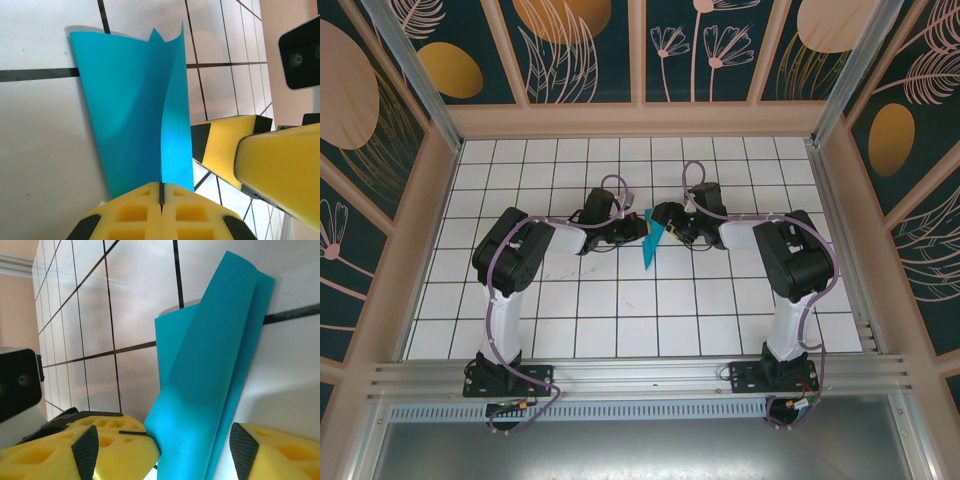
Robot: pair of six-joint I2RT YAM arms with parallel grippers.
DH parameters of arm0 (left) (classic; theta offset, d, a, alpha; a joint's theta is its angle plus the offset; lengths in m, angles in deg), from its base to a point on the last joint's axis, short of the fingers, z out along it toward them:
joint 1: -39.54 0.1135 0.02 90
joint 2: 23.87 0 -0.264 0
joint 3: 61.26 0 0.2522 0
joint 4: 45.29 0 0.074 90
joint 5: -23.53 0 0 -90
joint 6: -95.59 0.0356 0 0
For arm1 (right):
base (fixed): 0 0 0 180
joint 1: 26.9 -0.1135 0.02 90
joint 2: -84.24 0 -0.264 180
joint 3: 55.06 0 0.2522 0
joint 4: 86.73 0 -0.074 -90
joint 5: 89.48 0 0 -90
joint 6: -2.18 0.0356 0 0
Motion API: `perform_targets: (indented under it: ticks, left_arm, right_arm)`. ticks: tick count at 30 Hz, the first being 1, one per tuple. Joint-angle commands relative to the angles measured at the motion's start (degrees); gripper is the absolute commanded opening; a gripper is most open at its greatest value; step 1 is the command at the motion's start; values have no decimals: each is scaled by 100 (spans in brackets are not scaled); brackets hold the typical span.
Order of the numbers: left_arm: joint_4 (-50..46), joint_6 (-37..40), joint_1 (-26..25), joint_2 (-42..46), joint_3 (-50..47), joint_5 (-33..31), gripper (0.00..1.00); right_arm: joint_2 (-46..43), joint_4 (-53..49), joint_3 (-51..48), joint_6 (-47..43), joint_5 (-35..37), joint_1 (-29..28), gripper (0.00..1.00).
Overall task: Fold a paper plane with a square sheet of paper (fold left side to right side)
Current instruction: Fold the wing for the fifth time at the center of the table.
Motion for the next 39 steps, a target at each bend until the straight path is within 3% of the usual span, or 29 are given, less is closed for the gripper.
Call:
perform_targets:
  ticks: [1,29,34,39]
  left_arm:
    - [-37,170,45,168,-72,-140,0]
    - [-375,573,94,-318,252,-363,0]
    - [-426,621,101,-391,314,-418,0]
    - [-547,703,100,-447,358,-516,0]
  right_arm:
    - [164,-99,248,-58,94,27,73]
    - [-142,-659,189,-540,358,23,67]
    - [-317,-697,135,-594,437,32,51]
    - [-333,-588,222,-633,384,49,28]
